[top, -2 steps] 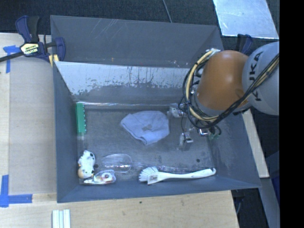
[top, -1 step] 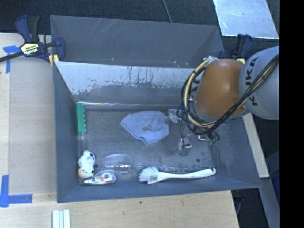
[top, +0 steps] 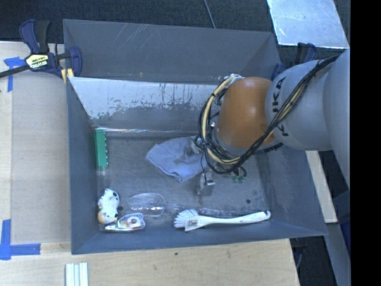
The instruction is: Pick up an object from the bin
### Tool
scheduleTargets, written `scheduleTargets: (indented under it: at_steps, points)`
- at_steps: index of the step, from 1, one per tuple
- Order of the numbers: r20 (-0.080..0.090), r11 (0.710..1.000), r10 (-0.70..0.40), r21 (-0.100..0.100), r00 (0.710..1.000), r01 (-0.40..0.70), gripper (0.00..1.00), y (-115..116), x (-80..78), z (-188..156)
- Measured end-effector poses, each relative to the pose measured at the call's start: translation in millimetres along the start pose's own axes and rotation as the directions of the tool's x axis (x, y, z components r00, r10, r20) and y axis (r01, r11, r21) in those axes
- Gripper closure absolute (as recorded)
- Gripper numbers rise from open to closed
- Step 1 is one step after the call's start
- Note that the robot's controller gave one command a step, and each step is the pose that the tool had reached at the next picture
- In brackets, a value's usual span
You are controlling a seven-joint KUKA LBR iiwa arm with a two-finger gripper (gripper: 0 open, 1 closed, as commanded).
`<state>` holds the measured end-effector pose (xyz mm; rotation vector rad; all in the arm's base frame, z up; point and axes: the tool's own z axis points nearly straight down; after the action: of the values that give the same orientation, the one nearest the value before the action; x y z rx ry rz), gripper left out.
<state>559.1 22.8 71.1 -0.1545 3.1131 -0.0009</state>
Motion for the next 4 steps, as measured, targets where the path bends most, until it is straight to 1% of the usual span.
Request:
scheduleTargets:
  at_steps: [1,2,3,4]
  points:
    - [0.014,1.000,-0.020,0.008,1.000,0.020,1.00,4,15.0,-1]
    - [0.014,1.000,-0.020,0.008,1.000,0.020,1.00,4,15.0,-1]
    - [0.021,1.000,-0.025,0.008,0.999,0.025,1.00,9,12.5,-15]
    - [0.024,0.999,-0.031,0.008,0.999,0.031,1.00,17,2.7,-50]
